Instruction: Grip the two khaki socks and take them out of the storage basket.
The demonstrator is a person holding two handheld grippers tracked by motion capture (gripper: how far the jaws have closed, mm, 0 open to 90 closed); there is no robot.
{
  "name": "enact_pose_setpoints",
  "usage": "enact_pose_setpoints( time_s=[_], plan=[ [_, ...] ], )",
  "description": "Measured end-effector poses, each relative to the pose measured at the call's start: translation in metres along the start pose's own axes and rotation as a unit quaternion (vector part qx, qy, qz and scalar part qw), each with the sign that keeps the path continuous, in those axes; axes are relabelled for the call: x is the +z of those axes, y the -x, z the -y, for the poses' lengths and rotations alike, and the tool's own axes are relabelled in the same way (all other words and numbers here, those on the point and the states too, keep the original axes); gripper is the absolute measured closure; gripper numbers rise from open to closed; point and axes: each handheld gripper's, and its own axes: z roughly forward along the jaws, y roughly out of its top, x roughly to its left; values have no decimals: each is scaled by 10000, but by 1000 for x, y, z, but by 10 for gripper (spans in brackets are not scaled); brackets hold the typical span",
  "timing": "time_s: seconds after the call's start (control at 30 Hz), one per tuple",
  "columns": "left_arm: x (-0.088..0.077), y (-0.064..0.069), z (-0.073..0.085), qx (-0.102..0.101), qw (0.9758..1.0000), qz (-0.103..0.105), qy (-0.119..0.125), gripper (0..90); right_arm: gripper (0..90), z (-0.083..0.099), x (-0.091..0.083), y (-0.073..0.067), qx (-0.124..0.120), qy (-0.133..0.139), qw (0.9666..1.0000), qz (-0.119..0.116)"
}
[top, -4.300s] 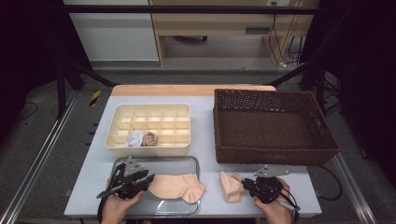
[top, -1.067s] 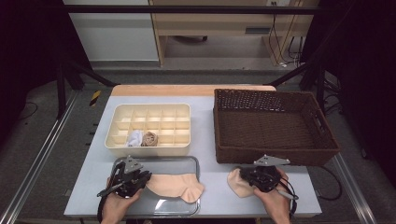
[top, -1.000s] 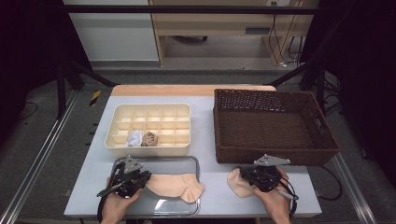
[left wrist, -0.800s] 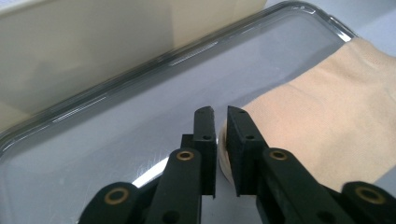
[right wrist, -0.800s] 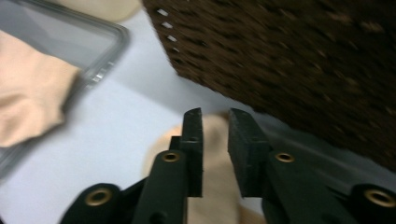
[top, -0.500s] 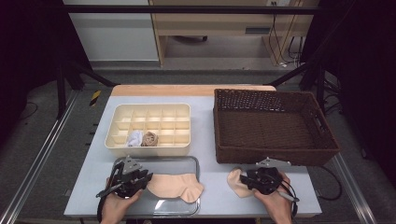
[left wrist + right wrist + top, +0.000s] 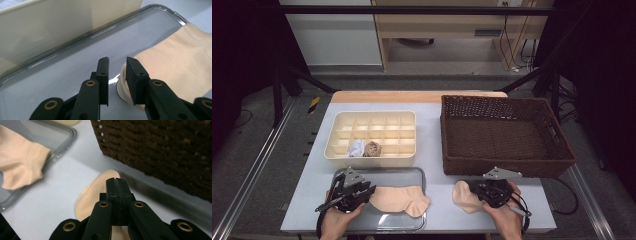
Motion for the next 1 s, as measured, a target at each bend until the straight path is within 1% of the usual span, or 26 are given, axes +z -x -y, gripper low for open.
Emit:
enact_pose_setpoints(
  time_s=[0.03,0.07,0.1,0.13,0.17,0.2,0.23,0.3,0.33,0.37,0.4,0.43,0.47,0.5,0.53,0.63,0.67,0.73,0.77,0.87,0.9,0.93,0.97,1.0],
  plan=[
    [0,0,0,0,10000,0,0,720,900,0,0,0,0,0,10000,0],
    [0,0,0,2,10000,-1,2,720,900,-2,-2,-2,-20,62,10000,-14],
    [0,0,0,-12,10000,-6,15,720,900,-7,-8,-6,-58,232,9997,-56],
    [0,0,0,-18,10000,-15,11,720,900,-10,-10,-8,-74,304,9995,-69],
    [0,0,0,-18,10000,-15,11,720,900,-10,-10,-8,-74,304,9995,-69],
    [1,0,0,-27,10000,-16,9,720,900,-17,-15,-13,-188,497,9986,-71],
    [1,0,0,-27,10000,-16,9,720,900,-17,-15,-13,-188,497,9986,-71],
    [1,0,0,-39,10000,-17,31,720,900,-23,-17,-20,-273,653,9974,-107],
    [0,0,0,-24,10000,-13,43,719,900,-26,-14,-28,-372,720,9965,-202],
    [0,0,0,-24,10000,-13,43,719,900,-26,-14,-28,-372,720,9965,-202],
    [0,0,0,-30,10000,-10,50,719,900,-25,-7,-36,-407,666,9962,-386],
    [0,0,0,-30,10000,-10,50,719,900,-25,-7,-36,-407,666,9962,-386],
    [-1,-1,0,-39,10000,-13,61,719,900,-20,3,-45,-436,507,9959,-612],
    [-1,-1,0,-39,10000,-13,61,719,900,-20,3,-45,-436,507,9959,-612],
    [-1,-1,0,-41,10000,-13,67,719,900,-17,9,-49,-460,423,9954,-723],
    [-2,-1,0,-38,10000,-13,86,718,900,-8,22,-61,-497,100,9941,-959],
    [-2,-1,0,-37,10000,-9,86,717,900,-4,27,-66,-573,-57,9928,-1051],
    [-2,-1,0,-35,10000,-4,88,715,900,-1,29,-68,-597,-163,9922,-1086],
    [-2,-1,0,-35,10000,-4,88,715,900,-1,29,-68,-597,-163,9922,-1086],
    [-3,-1,0,-32,9999,-4,97,709,900,6,28,-66,-458,-383,9926,-1058],
    [-3,-1,0,-39,9999,-3,100,706,900,8,27,-65,-411,-400,9928,-1049],
    [-3,-1,0,-39,9999,-3,100,704,900,11,26,-65,-373,-463,9926,-1060],
    [-3,-1,0,-43,9999,-10,104,704,900,11,26,-65,-373,-463,9926,-1060],
    [-3,-1,0,-61,9999,-6,116,701,891,15,26,-64,-268,-544,9919,-1119]
  ],
)
